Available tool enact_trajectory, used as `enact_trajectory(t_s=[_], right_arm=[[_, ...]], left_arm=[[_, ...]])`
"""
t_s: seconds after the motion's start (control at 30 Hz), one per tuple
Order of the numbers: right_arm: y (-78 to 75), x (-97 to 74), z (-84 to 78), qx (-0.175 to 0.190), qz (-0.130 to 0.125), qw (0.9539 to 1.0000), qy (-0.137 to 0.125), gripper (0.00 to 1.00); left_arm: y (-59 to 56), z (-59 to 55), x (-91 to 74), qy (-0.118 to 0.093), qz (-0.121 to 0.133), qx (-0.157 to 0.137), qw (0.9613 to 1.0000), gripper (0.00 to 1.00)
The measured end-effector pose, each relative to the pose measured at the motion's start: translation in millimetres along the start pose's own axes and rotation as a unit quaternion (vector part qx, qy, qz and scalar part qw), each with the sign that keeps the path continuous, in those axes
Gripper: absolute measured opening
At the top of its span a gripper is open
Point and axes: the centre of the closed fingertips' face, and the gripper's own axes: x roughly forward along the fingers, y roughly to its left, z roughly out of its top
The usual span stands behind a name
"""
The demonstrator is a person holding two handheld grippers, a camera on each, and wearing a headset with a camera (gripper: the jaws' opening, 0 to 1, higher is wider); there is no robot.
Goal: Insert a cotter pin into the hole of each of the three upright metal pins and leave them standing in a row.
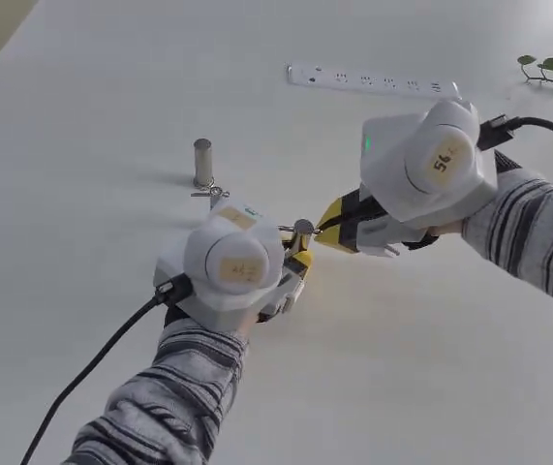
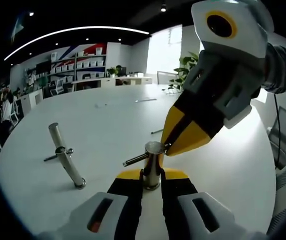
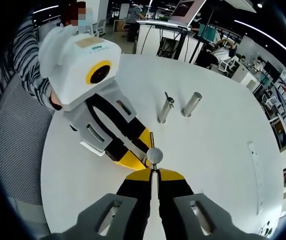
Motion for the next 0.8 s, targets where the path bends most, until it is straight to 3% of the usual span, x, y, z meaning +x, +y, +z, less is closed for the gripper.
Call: enact_trajectory(t_s=[0.3,0.53,0.67,0.8], right_arm=[[-3.9,-2.7,-0.7,0.010,-0.004,0.9999,-0.005,0.05],[-4.4,-6.4,10.4,0.054,0.003,0.9980,-0.032,0.13],[-2.0,-1.4,14.7,0.082,0.018,0.9956,-0.042,0.17],[-3.2,5.3,16.1,0.097,0.025,0.9939,-0.046,0.17]], left_arm=[[2.8,-2.0,-6.9,0.015,-0.001,-0.011,0.9998,0.24],[6.7,6.9,-30.5,0.012,-0.003,-0.015,0.9998,0.33],[4.4,5.3,-40.3,0.019,-0.001,-0.017,0.9997,0.38],[1.9,11.2,-53.8,0.011,-0.001,-0.017,0.9998,0.42]])
